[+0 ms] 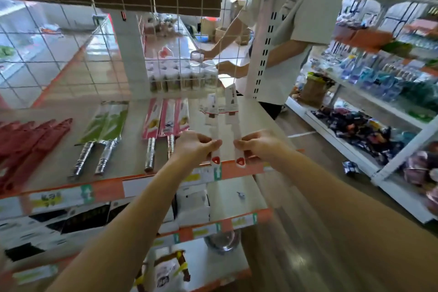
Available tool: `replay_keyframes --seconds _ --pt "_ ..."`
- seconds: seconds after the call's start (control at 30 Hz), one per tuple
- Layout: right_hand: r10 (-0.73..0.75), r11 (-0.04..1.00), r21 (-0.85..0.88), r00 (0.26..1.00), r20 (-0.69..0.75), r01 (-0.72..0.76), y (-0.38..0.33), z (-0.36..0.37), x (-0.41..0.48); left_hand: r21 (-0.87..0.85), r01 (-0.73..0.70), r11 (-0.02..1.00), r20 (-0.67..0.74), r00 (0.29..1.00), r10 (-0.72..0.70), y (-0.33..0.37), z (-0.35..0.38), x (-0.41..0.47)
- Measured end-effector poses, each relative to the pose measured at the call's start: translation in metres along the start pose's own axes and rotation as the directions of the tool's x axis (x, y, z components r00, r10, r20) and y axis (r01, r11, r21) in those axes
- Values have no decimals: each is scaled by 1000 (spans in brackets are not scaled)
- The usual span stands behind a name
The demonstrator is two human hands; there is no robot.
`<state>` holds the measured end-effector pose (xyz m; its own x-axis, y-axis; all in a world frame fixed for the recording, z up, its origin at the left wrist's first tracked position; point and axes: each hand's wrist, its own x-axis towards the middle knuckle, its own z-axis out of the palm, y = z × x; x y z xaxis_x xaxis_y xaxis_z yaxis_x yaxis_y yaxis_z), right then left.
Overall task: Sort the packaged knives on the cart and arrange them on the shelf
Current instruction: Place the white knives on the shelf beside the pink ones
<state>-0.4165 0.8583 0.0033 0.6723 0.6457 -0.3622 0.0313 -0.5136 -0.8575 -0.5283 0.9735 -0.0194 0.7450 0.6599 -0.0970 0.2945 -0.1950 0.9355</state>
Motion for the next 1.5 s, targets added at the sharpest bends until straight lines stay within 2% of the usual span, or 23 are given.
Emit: replay_keyframes --seconds 0.23,0.4,0.63,0.9,1.03,1.27,1.5 --pt "33 997 68 993 112 -40 -9 -13 38 114 92 989 -34 995 -89 1 20 31" --pt "71 997 -35 984 163 -66 3 -16 62 85 145 986 -39 989 -143 -8 35 40" --pt "126 979 -181 975 181 -93 8 -21 86 259 57 964 -108 994 -30 -6 43 44" --pt "22 944 -328 981 195 44 3 -21 88 435 22 900 -210 975 78 -8 47 45" --pt "-24 908 -409 986 167 92 3 -14 91 470 5 883 -185 978 93 -7 47 46" --pt "-201 767 -611 978 61 196 10 -6 96 543 4 840 -183 976 114 -14 49 51" --pt "-208 771 -605 976 56 199 10 -7 92 558 -9 830 -184 974 134 -18 49 51"
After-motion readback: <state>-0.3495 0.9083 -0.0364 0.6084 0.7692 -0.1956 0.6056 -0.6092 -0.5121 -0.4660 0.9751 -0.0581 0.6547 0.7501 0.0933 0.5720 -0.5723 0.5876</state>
